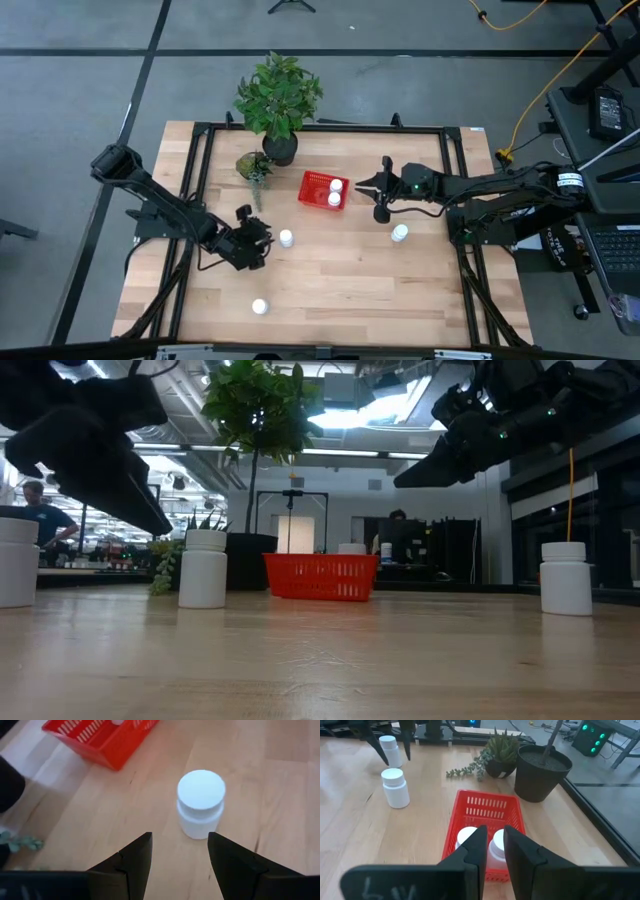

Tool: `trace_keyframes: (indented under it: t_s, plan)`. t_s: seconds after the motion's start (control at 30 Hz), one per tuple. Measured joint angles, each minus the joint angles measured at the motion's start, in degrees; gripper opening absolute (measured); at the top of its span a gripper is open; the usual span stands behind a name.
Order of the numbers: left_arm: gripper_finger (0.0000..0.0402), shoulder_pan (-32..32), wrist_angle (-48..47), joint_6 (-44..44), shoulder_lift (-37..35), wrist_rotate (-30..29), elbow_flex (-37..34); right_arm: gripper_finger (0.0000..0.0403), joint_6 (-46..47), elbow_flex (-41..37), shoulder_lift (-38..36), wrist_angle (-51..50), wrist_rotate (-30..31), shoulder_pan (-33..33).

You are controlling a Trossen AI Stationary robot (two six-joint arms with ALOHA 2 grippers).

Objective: Pick and place pill bottles into a basket
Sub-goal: Put the white medicine bottle into the red bin

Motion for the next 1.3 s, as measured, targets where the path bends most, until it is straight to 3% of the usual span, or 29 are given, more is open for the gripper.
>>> trace_keyframes:
  t_s: [0.4,0.7,1.3]
  plan:
    - [0.0187,6.12,8.19,7.31,2.47,9.56,-0.02,0.0068,-1.29,0.02,0.0,0.76,0.0,0.0]
    - [0.0187,8.21,13.57,12.55,5.22,13.06,-0.02,0.0068,-1.16,0.02,0.0,0.67,0.0,-0.02]
    - [0.0187,8.21,17.7,14.59,5.14,13.13,-0.02,0.0068,-1.01,0.02,0.0,0.59,0.0,0.0]
